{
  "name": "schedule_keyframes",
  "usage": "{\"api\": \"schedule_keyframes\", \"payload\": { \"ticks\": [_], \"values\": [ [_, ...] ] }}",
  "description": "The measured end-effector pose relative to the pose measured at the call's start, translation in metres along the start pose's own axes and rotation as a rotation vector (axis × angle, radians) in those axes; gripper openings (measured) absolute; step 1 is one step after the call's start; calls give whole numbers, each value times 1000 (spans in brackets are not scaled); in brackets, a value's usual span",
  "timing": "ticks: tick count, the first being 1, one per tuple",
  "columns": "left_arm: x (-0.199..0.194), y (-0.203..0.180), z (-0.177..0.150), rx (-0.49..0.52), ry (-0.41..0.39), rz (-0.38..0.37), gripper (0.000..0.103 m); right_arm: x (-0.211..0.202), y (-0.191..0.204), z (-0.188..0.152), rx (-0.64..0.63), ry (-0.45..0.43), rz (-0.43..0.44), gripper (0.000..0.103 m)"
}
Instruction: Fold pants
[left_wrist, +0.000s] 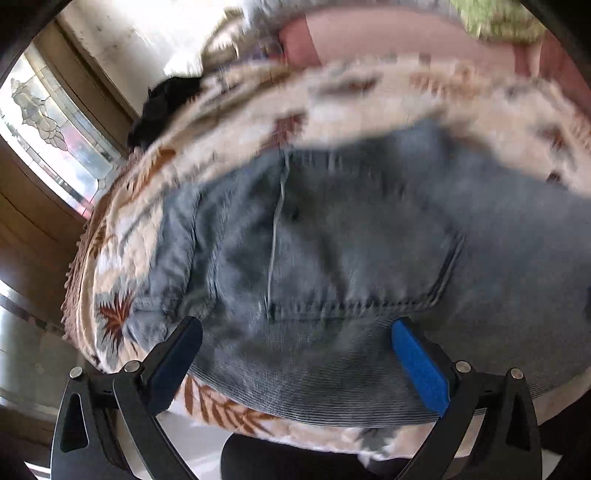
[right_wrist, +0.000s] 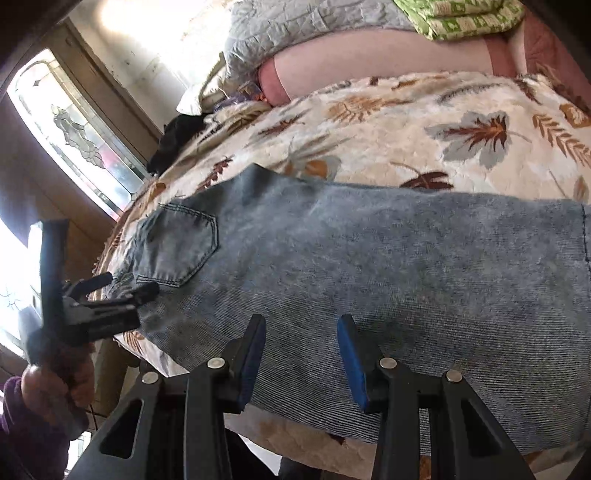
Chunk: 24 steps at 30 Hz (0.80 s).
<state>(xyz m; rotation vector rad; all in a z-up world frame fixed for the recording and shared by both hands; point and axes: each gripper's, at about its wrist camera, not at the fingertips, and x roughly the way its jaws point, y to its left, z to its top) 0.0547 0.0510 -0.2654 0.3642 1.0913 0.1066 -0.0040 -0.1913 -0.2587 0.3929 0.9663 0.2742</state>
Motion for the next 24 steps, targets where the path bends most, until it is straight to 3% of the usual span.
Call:
{"api": "schedule_keyframes", "payload": {
  "ticks": [4,11,13,16,19,22,24],
  "values": [
    [7,8,-5,-50,17,-53,103,10,0,-1,0,56,-32,44],
    [-6,5,-4,-27,13,-28,103,5,3,-8,-54,81,-46,44],
    [-18,4,-3,-19,-23,-25,103,-8,2,-11,-53,41,-54,44],
    [-50,7,2,-32,-108,-27,103,-41,2,-11,-72,-116,-116,45],
    [-85,15,8,-71,-196,-28,103,-78,5,-12,-90,-281,-175,61],
    [-121,25,12,-110,-295,-16,103,-110,18,-14,-131,-410,-231,61],
    [-142,32,13,-128,-356,-16,103,-124,27,-17,-144,-447,-227,61]
  ]
}}
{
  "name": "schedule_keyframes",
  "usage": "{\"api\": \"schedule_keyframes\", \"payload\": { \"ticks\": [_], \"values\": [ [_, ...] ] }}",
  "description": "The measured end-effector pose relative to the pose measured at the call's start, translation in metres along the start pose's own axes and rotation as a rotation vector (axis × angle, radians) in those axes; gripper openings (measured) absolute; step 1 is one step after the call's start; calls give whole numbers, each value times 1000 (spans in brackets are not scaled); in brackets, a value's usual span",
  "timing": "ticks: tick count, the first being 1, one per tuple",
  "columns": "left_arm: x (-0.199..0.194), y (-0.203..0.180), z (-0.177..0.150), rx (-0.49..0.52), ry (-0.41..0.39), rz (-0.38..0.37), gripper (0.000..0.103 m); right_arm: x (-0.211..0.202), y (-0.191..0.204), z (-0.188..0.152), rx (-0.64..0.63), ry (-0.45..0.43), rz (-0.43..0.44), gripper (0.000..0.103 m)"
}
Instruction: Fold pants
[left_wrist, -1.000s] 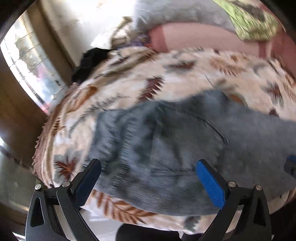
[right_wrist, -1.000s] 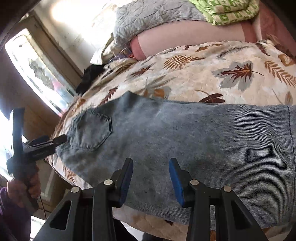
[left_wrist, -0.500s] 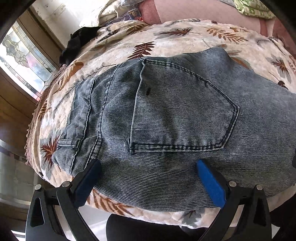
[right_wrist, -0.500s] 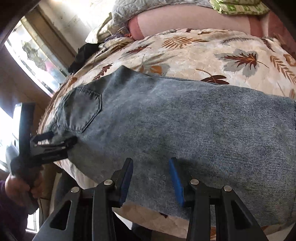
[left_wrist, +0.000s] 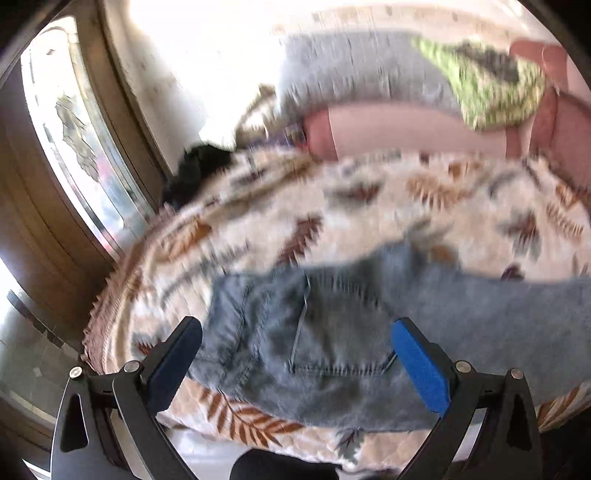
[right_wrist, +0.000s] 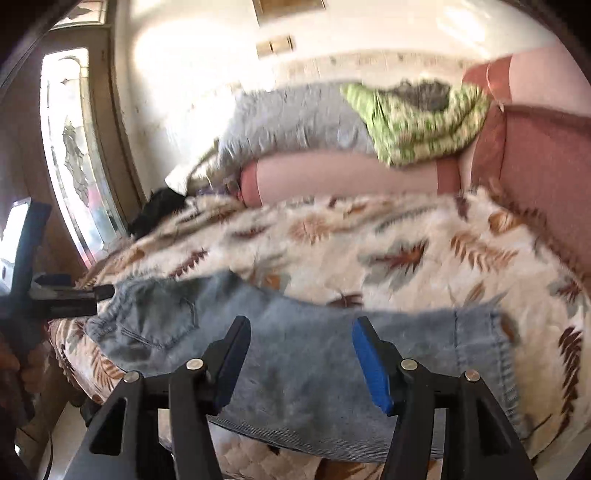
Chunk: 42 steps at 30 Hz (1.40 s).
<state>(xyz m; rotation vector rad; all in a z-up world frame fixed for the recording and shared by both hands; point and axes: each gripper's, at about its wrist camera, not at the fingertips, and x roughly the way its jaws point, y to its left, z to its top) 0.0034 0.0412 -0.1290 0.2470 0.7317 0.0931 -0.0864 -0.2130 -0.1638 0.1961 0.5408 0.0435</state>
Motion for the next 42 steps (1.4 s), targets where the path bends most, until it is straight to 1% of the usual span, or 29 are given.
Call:
{"api": "schedule_keyframes", "payload": {
  "ticks": [5,7,11,14,16,20,22,24,26,27,30,32,34,36,37,38,39,41,42],
  "values": [
    [-33,6,8,-20,-92,-21,103,-28,13,16,7,-33,4,62],
    [-45,9,9,-23,-115,-39,103,-39,19,21,0,-60,14,66],
    [-61,12,8,-21,-139,-58,103,-55,31,29,-15,-96,28,68],
    [-64,15,8,-24,-148,-69,103,-58,37,33,-18,-104,31,69],
    [-65,16,6,-19,-143,-76,103,-56,40,33,-13,-99,32,69],
    [-62,21,0,-13,-142,-69,103,-45,45,30,-8,-60,29,69],
    [-53,23,-2,-17,-120,-69,103,-34,47,24,-26,-21,-1,69],
    [-39,22,-6,-23,-78,-84,103,-25,43,18,-13,19,-3,69],
    [-17,18,-11,-21,-4,-101,103,-12,30,10,23,67,-23,69],
    [-2,13,-17,-22,52,-111,103,-5,21,6,39,89,-39,69],
    [29,-5,-32,-12,162,-157,103,14,-18,-4,125,161,-100,69],
    [46,-20,-41,4,219,-186,103,23,-51,-11,206,210,-148,69],
    [57,-34,-47,16,259,-202,103,30,-79,-16,267,254,-185,69],
    [68,-52,-51,40,281,-222,103,36,-106,-24,323,290,-200,69],
    [73,-59,-51,56,293,-216,103,39,-117,-27,350,311,-203,69],
    [79,-69,-54,76,311,-205,103,42,-125,-31,371,336,-201,65],
    [82,-74,-55,86,318,-213,103,44,-132,-35,392,359,-194,62],
    [88,-86,-59,114,334,-219,103,45,-148,-47,432,399,-196,47],
    [93,-91,-64,135,351,-204,103,44,-152,-51,429,408,-198,43]
  ]
}}
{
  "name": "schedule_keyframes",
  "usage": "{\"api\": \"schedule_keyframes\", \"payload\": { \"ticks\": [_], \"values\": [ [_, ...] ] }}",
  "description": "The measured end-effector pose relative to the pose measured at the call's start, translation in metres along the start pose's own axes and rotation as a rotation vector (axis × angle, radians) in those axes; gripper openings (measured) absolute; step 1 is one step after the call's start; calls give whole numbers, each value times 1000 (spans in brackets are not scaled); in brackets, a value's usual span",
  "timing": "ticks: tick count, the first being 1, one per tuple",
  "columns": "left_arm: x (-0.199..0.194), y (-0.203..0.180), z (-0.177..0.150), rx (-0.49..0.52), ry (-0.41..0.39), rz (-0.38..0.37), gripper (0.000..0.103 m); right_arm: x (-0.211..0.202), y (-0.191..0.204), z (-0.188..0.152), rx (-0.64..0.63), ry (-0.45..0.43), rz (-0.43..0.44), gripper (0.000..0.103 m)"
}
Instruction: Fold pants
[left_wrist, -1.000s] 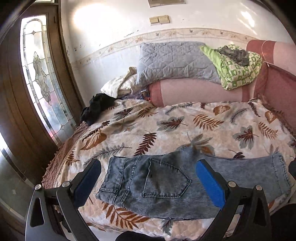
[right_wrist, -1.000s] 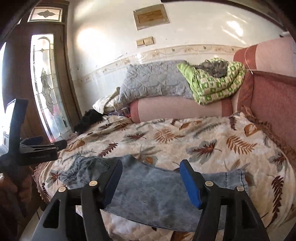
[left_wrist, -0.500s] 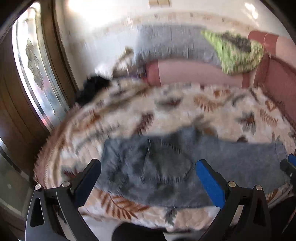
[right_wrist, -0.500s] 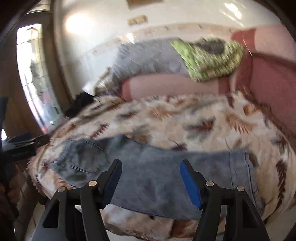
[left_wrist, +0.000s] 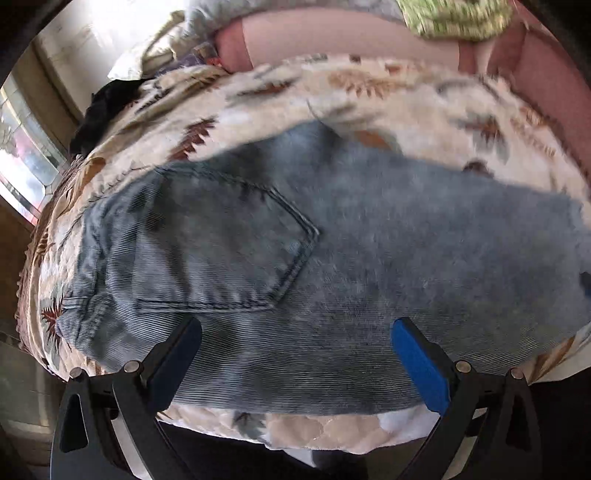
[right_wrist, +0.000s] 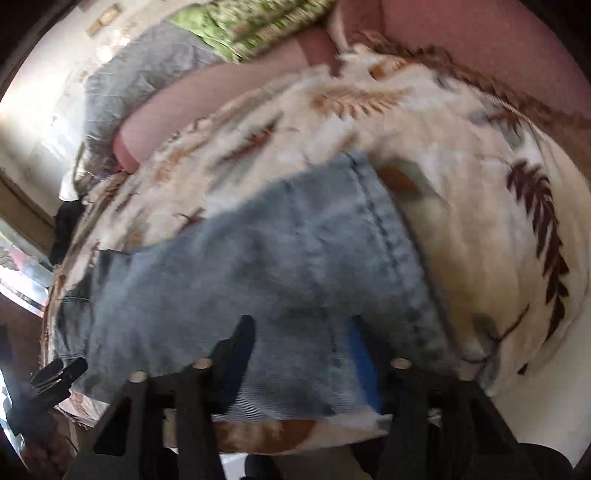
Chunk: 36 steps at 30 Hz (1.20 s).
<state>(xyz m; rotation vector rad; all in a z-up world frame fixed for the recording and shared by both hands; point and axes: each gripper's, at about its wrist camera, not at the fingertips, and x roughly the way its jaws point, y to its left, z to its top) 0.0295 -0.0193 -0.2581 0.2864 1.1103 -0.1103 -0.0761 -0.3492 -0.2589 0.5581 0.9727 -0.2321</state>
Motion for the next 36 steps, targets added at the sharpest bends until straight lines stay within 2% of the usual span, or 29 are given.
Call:
{"api": "schedule_keyframes", "payload": {
  "ticks": [2,7,9,12,16,18,22,27,30,36],
  "values": [
    [8,-6,-4,19,26,-3,103,-3,-6,-4,-19,4,-3,34],
    [6,-7,-12,42,30,-2,103,-15,-11,-3,-63,43,5,33],
    [2,-6,-11,35,32,16,103,-23,-10,9,-75,1,29,33],
    [-8,-8,-6,36,11,13,103,-25,-16,37,-27,-52,57,34],
    [-15,-16,-3,55,3,24,103,4,-12,73,2,-52,64,35],
    [-16,-19,-1,60,3,33,103,23,-7,86,8,-30,38,35],
    [-14,-22,6,72,-6,48,103,53,0,104,4,5,4,35],
    [4,-29,12,82,10,82,103,72,7,120,-39,-8,-44,35],
    [6,-29,11,70,15,85,103,72,10,124,-58,-29,-51,35],
    [-18,-37,6,84,-26,70,103,22,22,100,-117,-172,15,36]
  ]
}}
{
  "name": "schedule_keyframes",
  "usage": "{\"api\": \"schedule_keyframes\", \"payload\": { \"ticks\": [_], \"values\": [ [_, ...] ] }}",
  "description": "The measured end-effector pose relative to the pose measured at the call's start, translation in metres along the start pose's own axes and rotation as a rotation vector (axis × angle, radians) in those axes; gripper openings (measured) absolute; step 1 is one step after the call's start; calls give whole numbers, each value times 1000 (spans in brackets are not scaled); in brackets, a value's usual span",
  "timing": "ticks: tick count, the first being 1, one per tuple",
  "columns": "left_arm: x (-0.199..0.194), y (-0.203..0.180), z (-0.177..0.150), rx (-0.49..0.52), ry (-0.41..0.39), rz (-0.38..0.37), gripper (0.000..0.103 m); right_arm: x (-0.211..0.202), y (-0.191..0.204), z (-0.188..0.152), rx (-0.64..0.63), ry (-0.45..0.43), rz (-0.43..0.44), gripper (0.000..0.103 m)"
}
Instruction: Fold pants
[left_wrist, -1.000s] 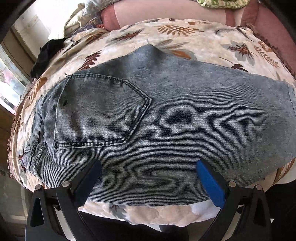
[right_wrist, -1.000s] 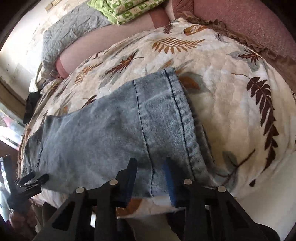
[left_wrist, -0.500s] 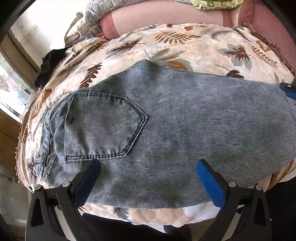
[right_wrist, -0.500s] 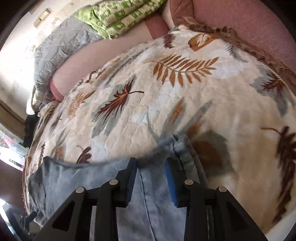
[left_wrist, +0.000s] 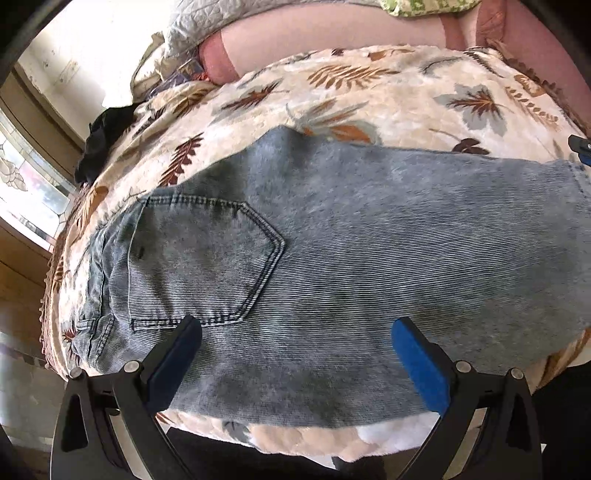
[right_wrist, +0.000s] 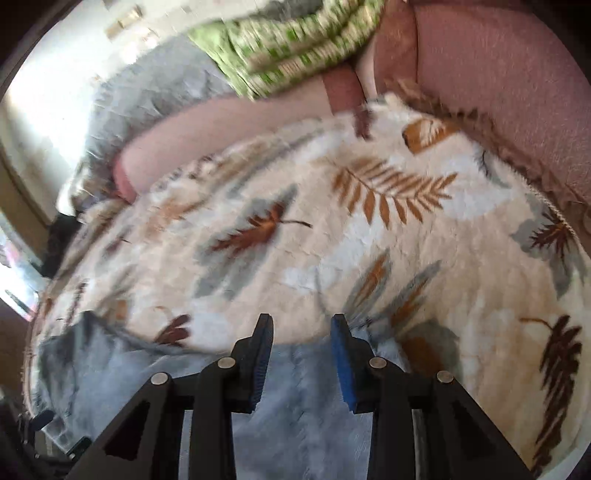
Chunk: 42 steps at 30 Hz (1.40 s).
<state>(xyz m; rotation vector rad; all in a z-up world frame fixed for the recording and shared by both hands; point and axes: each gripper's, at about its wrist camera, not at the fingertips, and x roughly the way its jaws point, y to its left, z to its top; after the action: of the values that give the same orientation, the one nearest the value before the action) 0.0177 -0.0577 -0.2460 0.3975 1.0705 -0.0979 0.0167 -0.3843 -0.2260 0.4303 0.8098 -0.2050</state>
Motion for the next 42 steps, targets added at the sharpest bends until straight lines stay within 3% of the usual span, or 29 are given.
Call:
{"api": "schedule_keyframes", "payload": {
  "ticks": [3,4,8,13,16,20,25,28,33,38,42],
  "values": [
    [-11,-6,-2,14,-25,-25,103,-20,13,-13,-25,-37,22,40],
    [-13,-6,-4,21,-32,-26,103,-22,14,-16,-21,-30,27,49],
    [-7,1,-11,19,-27,1,103,-21,21,-47,23,64,42,51],
    [19,24,-19,-49,25,51,103,-15,47,-74,-75,120,-7,51],
    [27,33,-22,-92,25,4,103,-6,62,-86,-123,152,-56,58],
    [31,30,-22,-57,7,17,103,1,83,-91,-199,139,-115,63],
    [39,40,-20,-114,28,-56,103,-2,103,-88,-226,79,-66,63],
    [39,41,-21,-112,22,-54,103,-4,116,-87,-246,50,-26,63],
    [30,47,-15,-113,64,-78,103,6,142,-93,-281,73,26,63],
    [17,95,-16,-213,10,24,103,8,168,-103,-348,78,85,63],
    [23,142,-17,-297,27,172,103,11,184,-110,-380,88,107,63]
  ]
}}
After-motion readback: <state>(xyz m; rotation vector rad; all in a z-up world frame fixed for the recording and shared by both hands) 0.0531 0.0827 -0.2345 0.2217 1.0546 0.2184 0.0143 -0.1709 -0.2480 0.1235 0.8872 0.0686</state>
